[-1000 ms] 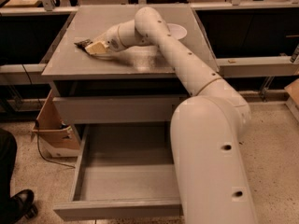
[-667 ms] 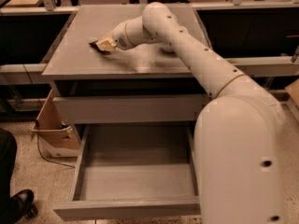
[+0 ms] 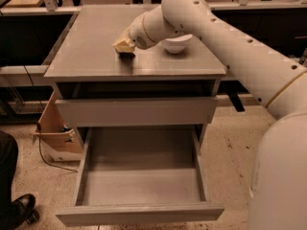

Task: Place rxbar chocolate into middle drawer

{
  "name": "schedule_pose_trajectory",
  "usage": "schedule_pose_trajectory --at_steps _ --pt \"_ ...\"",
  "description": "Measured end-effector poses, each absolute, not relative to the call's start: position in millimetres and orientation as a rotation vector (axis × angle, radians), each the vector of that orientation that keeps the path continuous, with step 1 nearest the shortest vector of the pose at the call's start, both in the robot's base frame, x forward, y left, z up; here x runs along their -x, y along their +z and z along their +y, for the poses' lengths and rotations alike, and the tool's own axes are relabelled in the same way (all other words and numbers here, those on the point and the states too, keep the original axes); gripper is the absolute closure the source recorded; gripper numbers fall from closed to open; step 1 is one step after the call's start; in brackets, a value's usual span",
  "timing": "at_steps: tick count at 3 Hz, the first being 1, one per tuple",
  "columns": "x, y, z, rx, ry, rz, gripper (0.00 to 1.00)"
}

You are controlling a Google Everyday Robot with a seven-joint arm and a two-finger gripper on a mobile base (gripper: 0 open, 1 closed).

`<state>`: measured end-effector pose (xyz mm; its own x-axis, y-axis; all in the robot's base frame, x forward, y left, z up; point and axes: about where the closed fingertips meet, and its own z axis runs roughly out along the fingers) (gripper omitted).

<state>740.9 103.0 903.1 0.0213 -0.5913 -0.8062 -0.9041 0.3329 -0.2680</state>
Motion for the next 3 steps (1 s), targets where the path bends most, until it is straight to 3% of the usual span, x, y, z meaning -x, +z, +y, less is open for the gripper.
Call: schedule_pose_trajectory --at_steps 2,3 --pt "-669.0 897.8 59.3 1.577 0.456 1.669 1.0" --pt "-669.0 897.8 59.3 1.577 0.456 1.669 1.0"
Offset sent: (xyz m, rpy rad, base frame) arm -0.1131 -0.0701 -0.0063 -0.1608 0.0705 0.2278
